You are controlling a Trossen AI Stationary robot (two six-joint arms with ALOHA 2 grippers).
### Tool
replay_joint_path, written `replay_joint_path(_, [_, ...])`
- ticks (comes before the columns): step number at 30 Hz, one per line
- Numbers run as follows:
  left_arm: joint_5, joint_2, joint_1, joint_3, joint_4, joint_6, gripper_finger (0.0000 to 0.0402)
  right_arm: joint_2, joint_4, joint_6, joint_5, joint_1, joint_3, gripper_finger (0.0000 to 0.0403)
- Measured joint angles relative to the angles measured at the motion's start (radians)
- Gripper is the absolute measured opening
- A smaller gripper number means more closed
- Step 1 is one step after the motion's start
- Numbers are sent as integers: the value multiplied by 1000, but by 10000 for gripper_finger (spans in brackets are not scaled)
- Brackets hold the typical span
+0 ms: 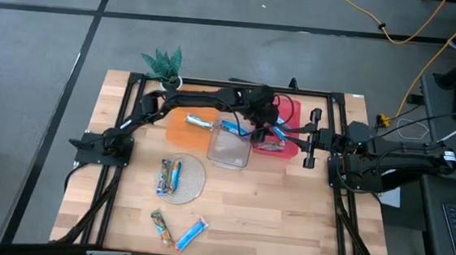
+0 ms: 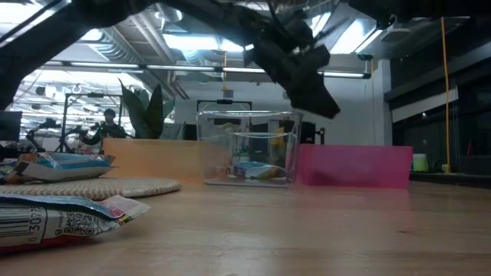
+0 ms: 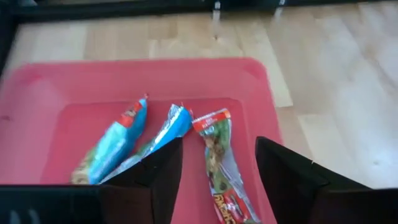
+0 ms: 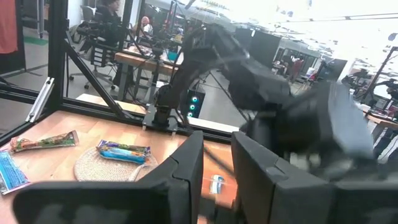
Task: Pick and place Granola Bars by type
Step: Put the blue granola bar into the transparent bin
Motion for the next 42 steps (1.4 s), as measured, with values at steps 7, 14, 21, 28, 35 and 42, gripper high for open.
replay_joint_path(7, [-63, -107, 3, 0, -159, 22, 195, 0, 0, 0, 0, 0, 0, 87])
replay_joint_path(14, [-46, -202, 38, 0, -391, 34, 198, 0, 0, 0, 0, 0, 0, 87])
replay_joint_path(21, [-46, -272, 71, 0, -557, 10, 191, 0, 0, 0, 0, 0, 0, 87])
replay_joint_path(28, [-57, -364, 75, 0, -624, -11, 188, 0, 0, 0, 0, 0, 0, 87])
replay_joint_path(35, [-130, -499, 75, 0, -632, -35, 187, -9, -4, 0, 0, 0, 0, 87])
replay_joint_path(42, [-189, -642, 68, 0, -674, -59, 190, -145, 133, 0, 0, 0, -167, 87])
